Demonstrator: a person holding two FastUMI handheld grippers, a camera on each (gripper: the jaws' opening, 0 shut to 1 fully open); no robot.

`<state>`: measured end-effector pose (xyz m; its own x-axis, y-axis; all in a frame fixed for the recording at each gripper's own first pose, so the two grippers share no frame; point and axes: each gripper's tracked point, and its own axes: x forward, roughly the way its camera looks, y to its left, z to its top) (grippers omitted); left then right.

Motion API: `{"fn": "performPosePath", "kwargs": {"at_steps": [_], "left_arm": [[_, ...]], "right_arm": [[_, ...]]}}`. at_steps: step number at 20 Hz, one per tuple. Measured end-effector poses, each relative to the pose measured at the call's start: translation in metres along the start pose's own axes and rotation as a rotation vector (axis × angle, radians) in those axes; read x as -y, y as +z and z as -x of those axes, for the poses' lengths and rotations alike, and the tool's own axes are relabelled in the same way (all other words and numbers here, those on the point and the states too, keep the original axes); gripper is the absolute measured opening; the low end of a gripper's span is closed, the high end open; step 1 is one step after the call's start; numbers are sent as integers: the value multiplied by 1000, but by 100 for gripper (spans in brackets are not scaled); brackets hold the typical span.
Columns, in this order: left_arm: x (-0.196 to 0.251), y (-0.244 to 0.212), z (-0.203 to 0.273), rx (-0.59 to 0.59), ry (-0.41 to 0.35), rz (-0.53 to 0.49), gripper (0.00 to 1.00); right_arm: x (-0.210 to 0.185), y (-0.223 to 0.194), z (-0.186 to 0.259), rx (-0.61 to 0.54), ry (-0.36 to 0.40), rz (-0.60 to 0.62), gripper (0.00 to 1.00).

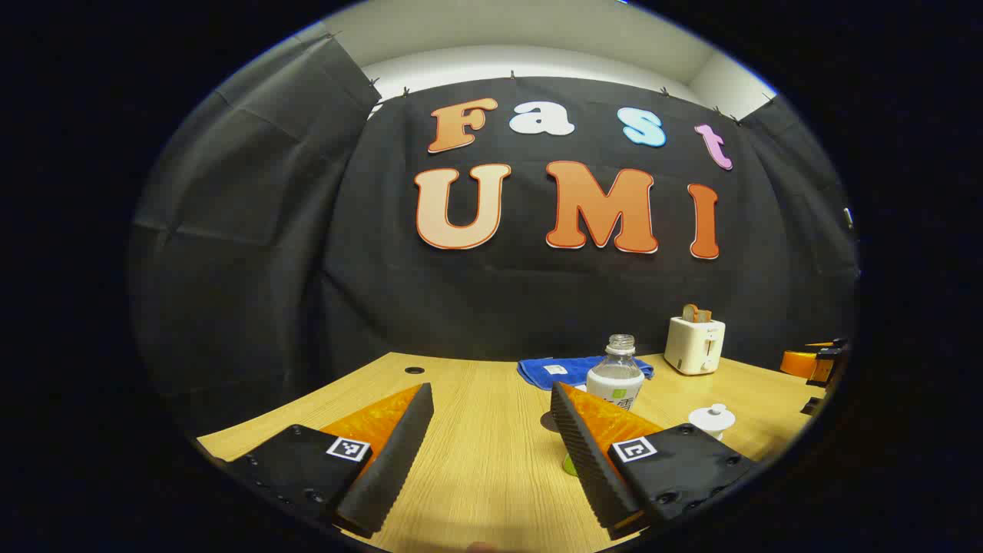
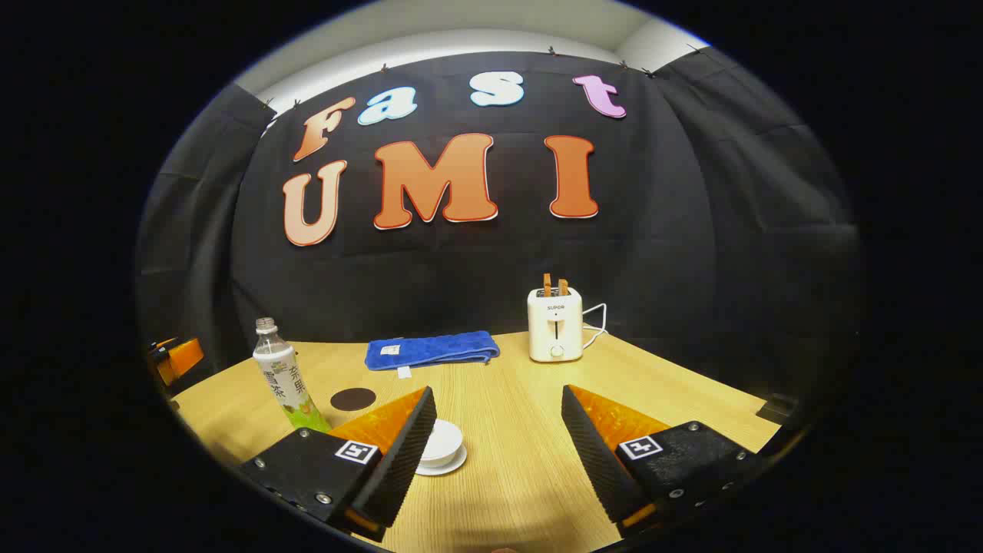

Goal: Open the teacup lid with one hand, grasp the water bottle and pour water into the teacup with the other hand; after pouring, place the water bottle on the coaster and then close the teacup lid.

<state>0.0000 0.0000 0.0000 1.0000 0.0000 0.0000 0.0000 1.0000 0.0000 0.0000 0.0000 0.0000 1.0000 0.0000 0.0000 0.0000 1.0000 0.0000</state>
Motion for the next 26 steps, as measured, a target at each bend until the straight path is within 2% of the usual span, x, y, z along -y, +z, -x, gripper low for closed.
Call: {"fn": "performPosePath", "kwargs": {"at_steps": [26], "left_arm": [[-3,-10,-3,-22,5,-14,98]], "right_arm": [[6,-5,-5,-22,-21,4,98]]}}
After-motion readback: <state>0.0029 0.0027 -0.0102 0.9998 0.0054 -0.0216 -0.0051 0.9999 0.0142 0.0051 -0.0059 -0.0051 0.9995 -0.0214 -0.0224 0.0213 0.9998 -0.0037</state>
